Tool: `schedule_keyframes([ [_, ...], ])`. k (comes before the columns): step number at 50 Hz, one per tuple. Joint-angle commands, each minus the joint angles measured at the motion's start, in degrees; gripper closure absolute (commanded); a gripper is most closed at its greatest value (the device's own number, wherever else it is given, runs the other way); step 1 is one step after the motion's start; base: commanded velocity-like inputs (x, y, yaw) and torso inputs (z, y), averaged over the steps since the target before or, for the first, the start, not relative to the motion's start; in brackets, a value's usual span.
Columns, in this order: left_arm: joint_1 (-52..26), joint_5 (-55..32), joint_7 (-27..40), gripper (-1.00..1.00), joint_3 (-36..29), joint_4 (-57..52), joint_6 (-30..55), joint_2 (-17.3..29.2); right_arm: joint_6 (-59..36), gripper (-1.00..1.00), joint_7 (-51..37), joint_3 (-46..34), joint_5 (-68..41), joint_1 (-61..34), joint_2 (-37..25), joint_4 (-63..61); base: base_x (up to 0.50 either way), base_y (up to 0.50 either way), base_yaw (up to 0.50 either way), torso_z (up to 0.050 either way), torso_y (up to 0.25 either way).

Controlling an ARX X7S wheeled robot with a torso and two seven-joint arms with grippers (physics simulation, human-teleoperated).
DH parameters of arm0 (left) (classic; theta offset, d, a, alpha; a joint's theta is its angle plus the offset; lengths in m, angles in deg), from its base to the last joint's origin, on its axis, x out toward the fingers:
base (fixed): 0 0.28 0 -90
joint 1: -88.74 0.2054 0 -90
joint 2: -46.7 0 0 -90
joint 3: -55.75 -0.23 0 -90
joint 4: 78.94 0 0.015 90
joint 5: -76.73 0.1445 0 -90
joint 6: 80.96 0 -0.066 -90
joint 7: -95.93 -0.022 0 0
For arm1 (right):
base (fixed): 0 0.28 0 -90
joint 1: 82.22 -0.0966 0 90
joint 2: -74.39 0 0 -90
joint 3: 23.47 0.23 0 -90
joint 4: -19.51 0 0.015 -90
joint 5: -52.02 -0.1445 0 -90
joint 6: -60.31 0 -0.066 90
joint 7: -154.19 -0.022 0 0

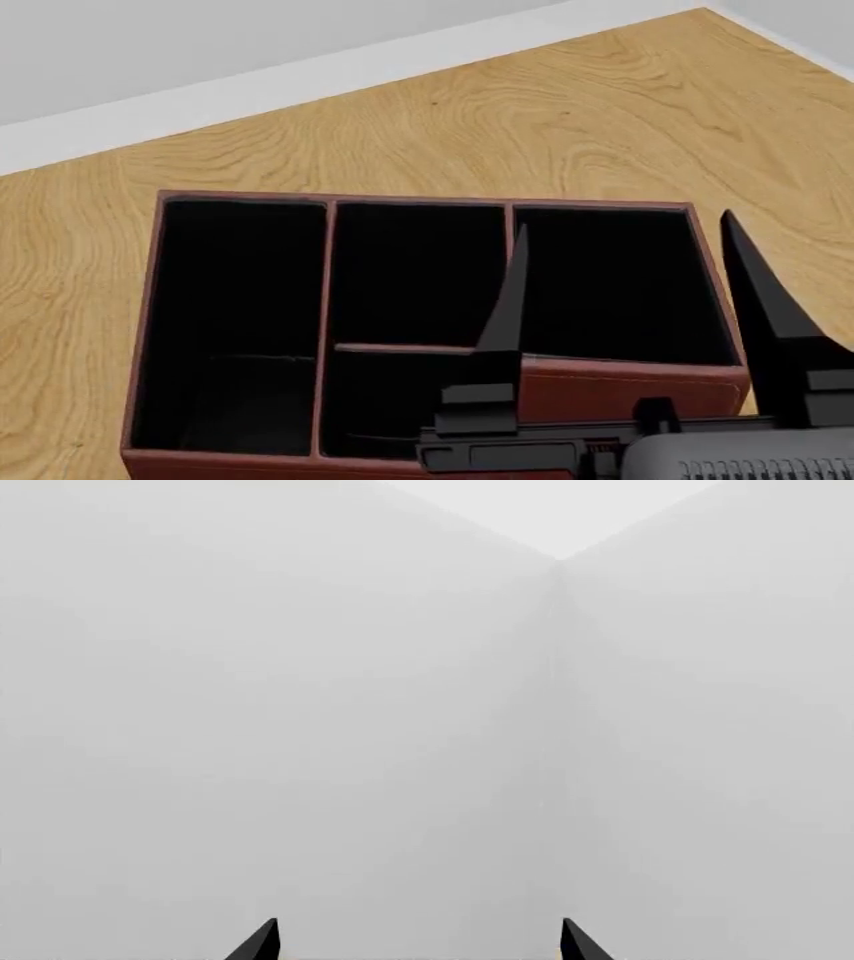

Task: Pick up the book and place it in the back compartment of the caddy.

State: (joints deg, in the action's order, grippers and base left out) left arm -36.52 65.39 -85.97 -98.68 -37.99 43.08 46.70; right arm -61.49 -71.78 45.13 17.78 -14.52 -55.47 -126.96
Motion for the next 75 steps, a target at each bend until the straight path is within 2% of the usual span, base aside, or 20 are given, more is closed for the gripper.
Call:
schedule_keyframes([
  [1, 1.44, 1.68, -1.97, -1.0, 2.89, 4.14, -0.7, -0.05, 0.59, -1.0, 1.41, 0.29, 2.2, -0.14, 1.49, 1.18, 0.0, 0.0, 0.0, 0.0, 0.0],
  [24, -0.48, 1.42, -4.35, -1.0, 5.02, 10.63, 0.38, -3.25, 0.95, -1.0, 1.63, -0.87, 2.34, -0.74, 1.65, 2.03, 0.0, 0.0, 0.0, 0.0, 0.0],
  [45, -0.77, 4.58, -6.65, -1.0, 4.28, 16.22, 0.0, -11.03, 1.74, -1.0, 1.41, -0.83, 2.27, -0.3, 1.12, 2.25, 0.0, 0.0, 0.0, 0.0, 0.0],
  [75, 0.8, 5.64, -6.52, -1.0, 2.69, 27.1, -4.09, -16.81, 1.05, -1.0, 1.2, -2.62, 2.74, -1.43, 1.59, 3.39, 0.0, 0.0, 0.0, 0.0, 0.0],
])
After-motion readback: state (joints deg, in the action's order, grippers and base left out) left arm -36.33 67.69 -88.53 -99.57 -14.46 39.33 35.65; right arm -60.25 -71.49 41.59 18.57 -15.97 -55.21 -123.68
